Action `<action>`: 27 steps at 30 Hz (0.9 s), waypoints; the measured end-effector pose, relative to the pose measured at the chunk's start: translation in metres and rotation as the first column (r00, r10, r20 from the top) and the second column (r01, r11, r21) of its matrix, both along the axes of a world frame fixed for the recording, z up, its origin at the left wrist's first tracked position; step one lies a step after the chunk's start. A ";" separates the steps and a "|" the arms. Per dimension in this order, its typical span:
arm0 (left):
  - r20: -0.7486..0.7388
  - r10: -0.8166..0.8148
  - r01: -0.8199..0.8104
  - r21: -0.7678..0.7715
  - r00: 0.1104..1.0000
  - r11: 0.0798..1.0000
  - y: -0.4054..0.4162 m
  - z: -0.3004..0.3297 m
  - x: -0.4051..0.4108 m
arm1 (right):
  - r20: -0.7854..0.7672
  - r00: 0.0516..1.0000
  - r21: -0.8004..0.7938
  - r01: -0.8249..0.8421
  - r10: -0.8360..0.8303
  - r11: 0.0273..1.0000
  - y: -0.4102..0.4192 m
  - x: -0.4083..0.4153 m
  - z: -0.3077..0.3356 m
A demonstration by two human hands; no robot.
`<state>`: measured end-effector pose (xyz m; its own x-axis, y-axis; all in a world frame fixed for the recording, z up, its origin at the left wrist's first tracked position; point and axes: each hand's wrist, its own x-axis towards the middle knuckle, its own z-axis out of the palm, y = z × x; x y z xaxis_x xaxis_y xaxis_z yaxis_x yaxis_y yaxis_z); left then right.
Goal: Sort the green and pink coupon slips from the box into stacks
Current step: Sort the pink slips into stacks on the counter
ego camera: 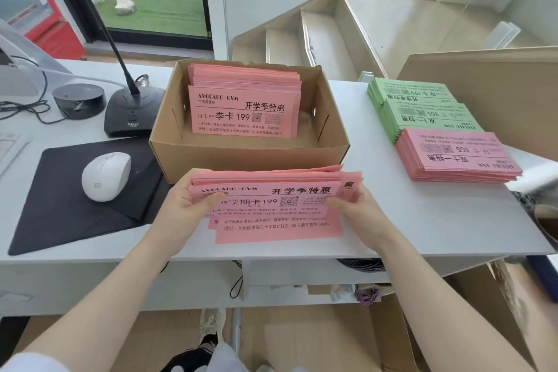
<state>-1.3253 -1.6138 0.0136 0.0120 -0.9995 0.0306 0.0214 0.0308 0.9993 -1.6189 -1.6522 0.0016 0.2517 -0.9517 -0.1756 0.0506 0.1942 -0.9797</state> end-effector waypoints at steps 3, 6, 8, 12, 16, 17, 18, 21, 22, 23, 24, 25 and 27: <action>0.002 -0.045 0.045 0.002 0.999 0.999 0.000 0.000 -0.003 | -0.029 0.999 -0.026 -0.043 0.042 0.999 0.000 0.011 0.001; 0.007 -0.047 0.047 -0.055 0.999 0.997 0.002 0.008 -0.012 | -0.041 0.998 -0.126 0.033 -0.039 0.991 0.003 0.023 0.012; 0.012 -0.002 0.004 -0.152 1.000 0.988 0.002 0.023 -0.015 | 0.009 0.995 -0.222 0.096 -0.096 0.970 0.004 0.025 0.028; -0.037 0.011 -0.024 -0.371 0.999 0.928 0.001 0.051 -0.009 | 0.127 0.984 -0.379 0.166 -0.127 0.911 0.005 0.027 0.064; 0.031 0.037 -0.025 -0.316 0.999 0.949 0.000 0.038 -0.010 | 0.066 0.992 -0.316 0.121 -0.105 0.941 0.006 0.032 0.048; 0.077 0.039 -0.016 -0.278 0.996 0.960 0.002 0.029 -0.010 | 0.038 0.995 -0.273 0.101 -0.095 0.957 0.008 0.032 0.037; 0.120 0.031 0.000 -0.245 0.992 0.970 0.003 0.021 -0.009 | 0.001 0.995 -0.237 0.093 -0.095 0.967 0.010 0.032 0.028; 0.100 0.027 -0.010 -0.169 0.995 0.986 0.007 0.005 -0.010 | -0.041 0.992 -0.180 0.112 -0.121 0.977 0.017 0.032 0.009; 0.044 0.043 -0.037 -0.134 0.998 0.990 0.008 0.003 -0.010 | -0.033 0.991 -0.167 0.126 -0.133 0.978 0.019 0.031 0.006; -0.013 0.056 -0.057 -0.094 0.998 0.994 0.009 0.001 -0.010 | -0.020 0.990 -0.151 0.135 -0.139 0.979 0.019 0.030 0.005; -0.044 0.060 -0.063 -0.067 0.997 0.996 0.009 -0.003 -0.008 | -0.018 0.991 -0.146 0.130 -0.134 0.981 0.018 0.028 0.004; -0.041 0.059 -0.061 -0.052 0.997 0.997 0.008 -0.006 -0.005 | -0.016 0.993 -0.143 0.114 -0.118 0.983 0.018 0.026 0.005; 0.009 0.040 -0.039 -0.037 0.999 0.999 0.007 -0.011 0.002 | -0.017 0.995 -0.147 0.091 -0.095 0.985 0.017 0.022 0.007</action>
<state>-1.3237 -1.6065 0.0024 0.0510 -0.9964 0.0672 0.0097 0.0677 0.9977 -1.5974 -1.6351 0.0091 0.1584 -0.9866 -0.0385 0.0383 0.0451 -0.9982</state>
